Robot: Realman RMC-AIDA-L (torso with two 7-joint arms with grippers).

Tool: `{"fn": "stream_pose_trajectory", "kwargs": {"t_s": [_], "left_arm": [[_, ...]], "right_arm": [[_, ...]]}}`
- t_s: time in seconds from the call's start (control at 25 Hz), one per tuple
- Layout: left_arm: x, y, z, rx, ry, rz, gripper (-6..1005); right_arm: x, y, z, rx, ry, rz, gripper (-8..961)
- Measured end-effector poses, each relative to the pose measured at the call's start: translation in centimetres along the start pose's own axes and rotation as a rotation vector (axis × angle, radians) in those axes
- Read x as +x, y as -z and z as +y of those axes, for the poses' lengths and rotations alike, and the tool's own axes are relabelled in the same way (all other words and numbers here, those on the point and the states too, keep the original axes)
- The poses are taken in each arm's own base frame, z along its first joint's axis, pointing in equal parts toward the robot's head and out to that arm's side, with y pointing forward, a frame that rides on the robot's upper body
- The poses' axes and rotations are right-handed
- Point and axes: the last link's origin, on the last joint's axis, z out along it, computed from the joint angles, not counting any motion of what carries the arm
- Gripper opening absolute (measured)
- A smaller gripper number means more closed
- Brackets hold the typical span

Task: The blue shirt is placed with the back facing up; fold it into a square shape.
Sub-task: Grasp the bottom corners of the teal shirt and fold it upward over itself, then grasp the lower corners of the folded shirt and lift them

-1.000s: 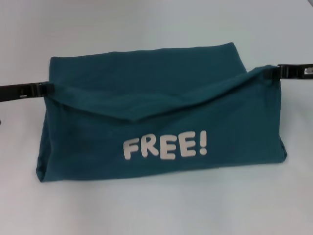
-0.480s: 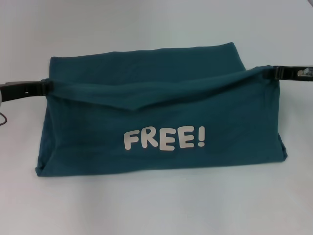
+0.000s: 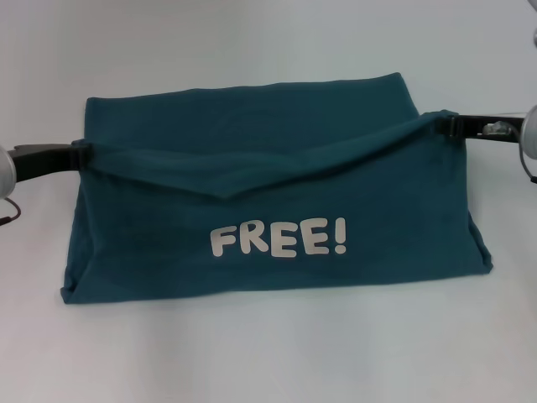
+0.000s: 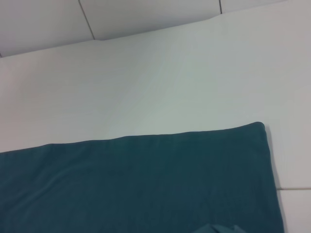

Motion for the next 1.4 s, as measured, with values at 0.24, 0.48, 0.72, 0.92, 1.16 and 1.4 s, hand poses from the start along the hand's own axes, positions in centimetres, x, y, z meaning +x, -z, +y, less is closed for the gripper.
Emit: {"fn": "stream_pose_trajectory", "kwargs": {"t_s": [0.24,0.48,0.72,0.92,1.16,1.4], "left_arm": [[-0.4,-0.6,0.1,0.041,-0.004,0.018,31],[-0.7,-1.2,0.8,0.042,-0.031,0.011,33],[-0.9,-1.6,1.0,0.061,-0.033,0.009,41],[-0.9,-1.6,0.3,0.106,0.011,0.030,47],[-1.1,-1.7,0.3,0.106,0.011,0.023,265],[-0.9,-1.8,0.4,0.101,0.012,0.023,471]], "right_arm": [[0.3,-0.6,0.4,0.030,0.012,-0.020,56],[0.6,-1.1,0.6,0.050,0.034,-0.020,56],[1.0,-1.2,0.3,0.069,0.013,-0.029,55],[0.7,-1.1,0.0,0.065,-0.031,-0.049,68],[0.6,-1.1,-0.1,0.067,-0.035,-0.054,252],[0.6,-1.1,-0.1,0.068,-0.036,-0.055,595]]}}
